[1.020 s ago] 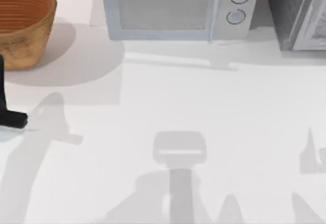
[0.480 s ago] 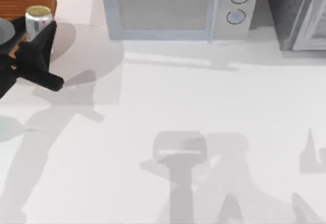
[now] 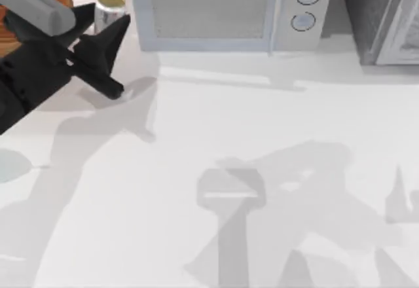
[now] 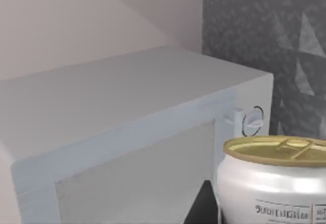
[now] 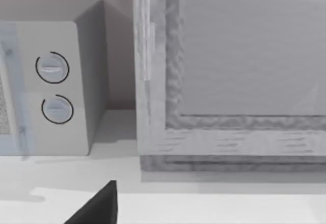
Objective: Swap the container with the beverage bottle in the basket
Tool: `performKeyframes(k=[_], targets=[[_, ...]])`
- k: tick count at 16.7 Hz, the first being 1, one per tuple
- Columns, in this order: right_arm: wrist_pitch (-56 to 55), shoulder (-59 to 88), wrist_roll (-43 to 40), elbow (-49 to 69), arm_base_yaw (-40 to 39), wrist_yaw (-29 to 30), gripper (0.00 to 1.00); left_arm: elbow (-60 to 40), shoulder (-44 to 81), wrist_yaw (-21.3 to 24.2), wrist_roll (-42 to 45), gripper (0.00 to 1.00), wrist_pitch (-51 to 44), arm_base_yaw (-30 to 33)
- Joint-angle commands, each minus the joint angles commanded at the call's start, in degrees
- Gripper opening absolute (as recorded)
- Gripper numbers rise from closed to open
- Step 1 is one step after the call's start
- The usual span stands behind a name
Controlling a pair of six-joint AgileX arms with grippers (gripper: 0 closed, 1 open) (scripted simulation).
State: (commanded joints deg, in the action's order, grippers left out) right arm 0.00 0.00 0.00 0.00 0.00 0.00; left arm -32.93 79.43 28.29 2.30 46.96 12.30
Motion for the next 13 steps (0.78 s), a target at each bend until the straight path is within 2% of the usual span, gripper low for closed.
performKeyframes(k=[13], targets=[[0.00, 0.00, 0.00, 0.00, 0.00, 0.00, 1.00, -9.96, 28.29, 15.45, -1.09, 0.00, 15.67, 4.44]])
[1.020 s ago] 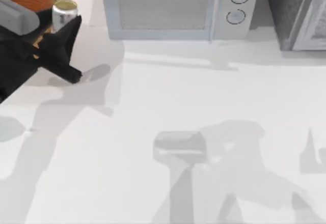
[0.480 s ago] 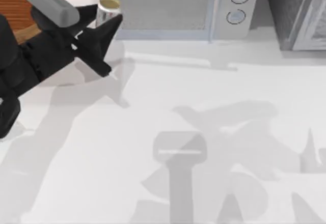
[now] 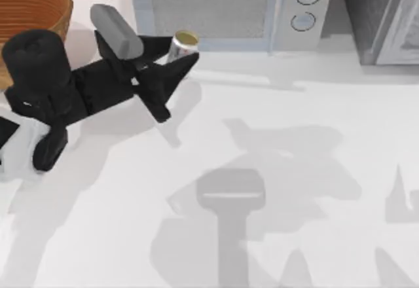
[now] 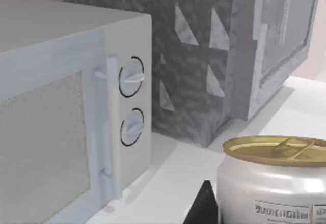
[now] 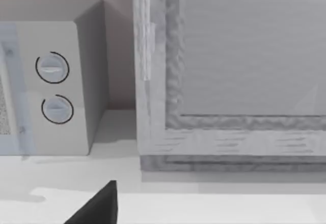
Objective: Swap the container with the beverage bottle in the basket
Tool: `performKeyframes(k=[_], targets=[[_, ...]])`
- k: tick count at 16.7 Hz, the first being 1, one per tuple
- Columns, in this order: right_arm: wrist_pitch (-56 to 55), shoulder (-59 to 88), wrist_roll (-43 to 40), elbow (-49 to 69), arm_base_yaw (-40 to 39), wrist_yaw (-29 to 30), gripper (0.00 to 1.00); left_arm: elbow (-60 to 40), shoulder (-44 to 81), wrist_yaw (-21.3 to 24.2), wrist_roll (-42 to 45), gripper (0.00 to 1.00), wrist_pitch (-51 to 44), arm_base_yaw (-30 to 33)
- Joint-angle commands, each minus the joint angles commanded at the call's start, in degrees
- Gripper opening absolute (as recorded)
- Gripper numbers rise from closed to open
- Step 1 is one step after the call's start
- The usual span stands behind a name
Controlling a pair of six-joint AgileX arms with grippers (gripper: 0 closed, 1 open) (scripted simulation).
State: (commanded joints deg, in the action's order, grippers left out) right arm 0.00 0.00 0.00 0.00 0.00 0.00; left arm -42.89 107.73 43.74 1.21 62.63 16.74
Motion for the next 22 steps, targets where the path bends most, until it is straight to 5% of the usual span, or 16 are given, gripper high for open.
performKeyframes(k=[16, 22], targets=[[0.00, 0.00, 0.00, 0.00, 0.00, 0.00, 1.00, -15.83, 31.55, 22.19, 0.13, 0.00, 15.24, 5.11], [0.00, 0.00, 0.00, 0.00, 0.00, 0.00, 1.00, -20.06, 36.61, 26.62, 0.30, 0.00, 17.34, 5.70]])
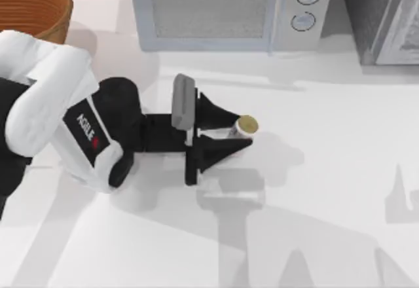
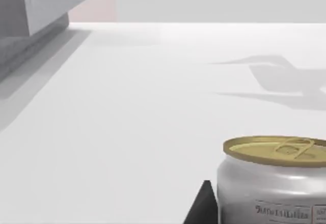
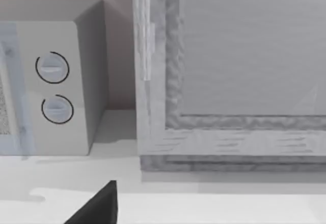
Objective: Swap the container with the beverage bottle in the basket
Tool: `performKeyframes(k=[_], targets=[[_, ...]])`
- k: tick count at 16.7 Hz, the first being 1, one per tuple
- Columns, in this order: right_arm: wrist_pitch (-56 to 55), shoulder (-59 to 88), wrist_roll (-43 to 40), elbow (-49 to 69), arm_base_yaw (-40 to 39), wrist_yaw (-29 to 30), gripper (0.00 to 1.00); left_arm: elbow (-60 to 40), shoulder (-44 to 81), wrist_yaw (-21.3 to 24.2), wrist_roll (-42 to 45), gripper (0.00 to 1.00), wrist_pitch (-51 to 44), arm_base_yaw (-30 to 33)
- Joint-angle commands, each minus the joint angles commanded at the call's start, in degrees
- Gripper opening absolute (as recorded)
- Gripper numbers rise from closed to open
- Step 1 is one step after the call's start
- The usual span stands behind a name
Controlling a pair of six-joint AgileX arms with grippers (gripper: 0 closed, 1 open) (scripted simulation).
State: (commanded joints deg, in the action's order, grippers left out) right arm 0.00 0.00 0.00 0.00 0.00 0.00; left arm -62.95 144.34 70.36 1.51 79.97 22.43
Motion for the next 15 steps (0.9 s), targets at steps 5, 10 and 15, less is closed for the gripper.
performKeyframes(k=[5, 10, 15], targets=[[0.00, 0.00, 0.00, 0.00, 0.00, 0.00, 1.00, 0.00, 0.00, 0.00, 0.00, 0.00, 0.00, 0.00], [0.00, 0.00, 0.00, 0.00, 0.00, 0.00, 1.00, 0.00, 0.00, 0.00, 0.00, 0.30, 0.00, 0.00], [0.00, 0.00, 0.00, 0.00, 0.00, 0.00, 1.00, 0.00, 0.00, 0.00, 0.00, 0.68, 0.00, 0.00]])
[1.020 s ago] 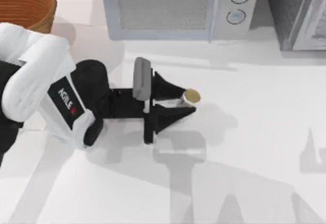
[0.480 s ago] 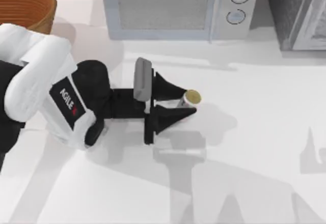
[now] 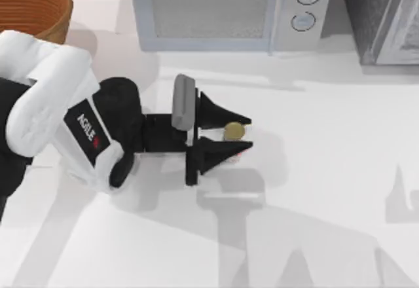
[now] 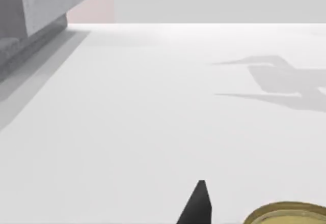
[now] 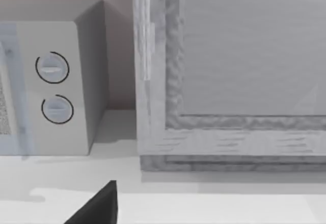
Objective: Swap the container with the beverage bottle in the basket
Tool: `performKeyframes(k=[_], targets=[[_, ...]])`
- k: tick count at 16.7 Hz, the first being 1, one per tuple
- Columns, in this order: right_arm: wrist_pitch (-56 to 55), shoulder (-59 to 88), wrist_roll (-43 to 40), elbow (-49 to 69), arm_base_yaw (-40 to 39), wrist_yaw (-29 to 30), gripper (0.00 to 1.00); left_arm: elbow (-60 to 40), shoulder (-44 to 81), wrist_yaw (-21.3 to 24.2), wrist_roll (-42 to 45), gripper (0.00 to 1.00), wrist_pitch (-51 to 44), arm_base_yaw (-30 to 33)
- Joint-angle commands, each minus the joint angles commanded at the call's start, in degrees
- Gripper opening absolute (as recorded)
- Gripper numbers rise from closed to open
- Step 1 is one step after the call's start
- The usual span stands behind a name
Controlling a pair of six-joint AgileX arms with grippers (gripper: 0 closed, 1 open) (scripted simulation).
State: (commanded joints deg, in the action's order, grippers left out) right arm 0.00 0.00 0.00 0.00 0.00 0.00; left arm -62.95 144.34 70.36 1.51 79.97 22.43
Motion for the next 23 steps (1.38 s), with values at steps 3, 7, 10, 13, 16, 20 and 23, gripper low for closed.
performKeyframes(k=[3, 7, 10, 13, 16, 20, 23], targets=[[0.00, 0.00, 0.00, 0.00, 0.00, 0.00, 1.00, 0.00, 0.00, 0.00, 0.00, 0.90, 0.00, 0.00], [0.00, 0.00, 0.00, 0.00, 0.00, 0.00, 1.00, 0.00, 0.00, 0.00, 0.00, 1.00, 0.00, 0.00], [0.00, 0.00, 0.00, 0.00, 0.00, 0.00, 1.00, 0.00, 0.00, 0.00, 0.00, 1.00, 0.00, 0.00], [0.00, 0.00, 0.00, 0.00, 0.00, 0.00, 1.00, 0.01, -0.01, -0.01, 0.00, 1.00, 0.00, -0.20], [0.00, 0.00, 0.00, 0.00, 0.00, 0.00, 1.00, 1.41, -1.67, -1.34, -0.48, 1.00, -1.66, -0.97], [0.00, 0.00, 0.00, 0.00, 0.00, 0.00, 1.00, 7.66, -12.19, -8.14, -1.47, 1.00, -9.85, -4.42], [0.00, 0.00, 0.00, 0.00, 0.00, 0.00, 1.00, 13.90, -26.39, -15.62, -1.44, 1.00, -18.41, -7.68]])
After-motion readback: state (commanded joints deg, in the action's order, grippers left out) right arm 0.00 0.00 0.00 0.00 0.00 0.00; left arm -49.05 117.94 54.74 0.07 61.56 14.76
